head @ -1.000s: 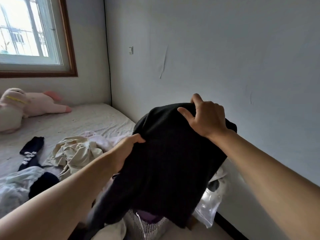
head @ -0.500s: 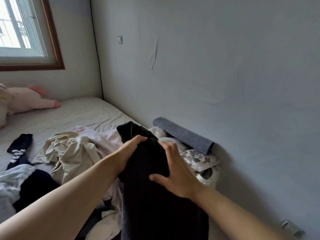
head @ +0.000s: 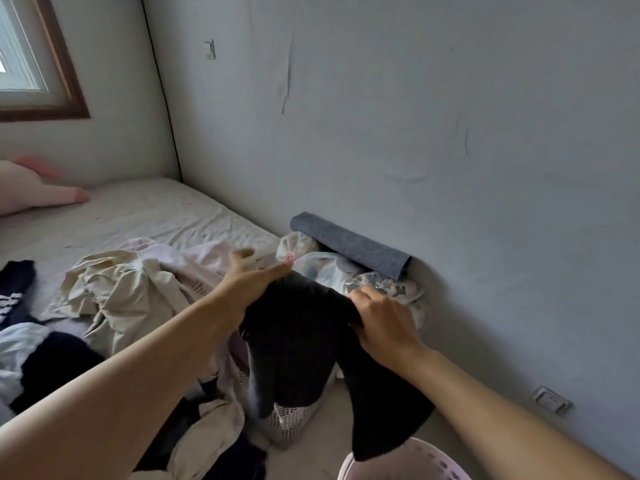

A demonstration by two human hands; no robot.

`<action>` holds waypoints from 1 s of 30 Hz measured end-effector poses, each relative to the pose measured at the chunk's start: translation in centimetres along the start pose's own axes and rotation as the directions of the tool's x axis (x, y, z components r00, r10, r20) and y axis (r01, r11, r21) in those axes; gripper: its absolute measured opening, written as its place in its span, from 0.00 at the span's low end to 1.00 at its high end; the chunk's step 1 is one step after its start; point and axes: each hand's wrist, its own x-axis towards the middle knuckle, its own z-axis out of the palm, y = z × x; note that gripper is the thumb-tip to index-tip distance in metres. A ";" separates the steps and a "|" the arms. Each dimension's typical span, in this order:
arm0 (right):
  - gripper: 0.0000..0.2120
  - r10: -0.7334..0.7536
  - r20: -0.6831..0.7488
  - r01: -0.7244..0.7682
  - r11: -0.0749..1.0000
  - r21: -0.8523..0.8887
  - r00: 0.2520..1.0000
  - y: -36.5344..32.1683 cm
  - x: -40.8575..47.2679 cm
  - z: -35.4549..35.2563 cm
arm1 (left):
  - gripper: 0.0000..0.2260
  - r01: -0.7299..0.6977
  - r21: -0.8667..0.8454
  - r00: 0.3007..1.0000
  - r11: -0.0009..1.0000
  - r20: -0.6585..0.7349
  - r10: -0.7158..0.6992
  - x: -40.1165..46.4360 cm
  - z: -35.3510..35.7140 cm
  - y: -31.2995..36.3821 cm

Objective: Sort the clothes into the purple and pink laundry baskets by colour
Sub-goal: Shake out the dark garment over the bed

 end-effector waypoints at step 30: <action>0.06 0.599 0.404 -0.683 0.724 0.097 0.692 16.1 -26.3 10.7 | 0.09 -0.699 0.713 0.715 0.051 0.699 0.012 -4.7 25.8 -24.0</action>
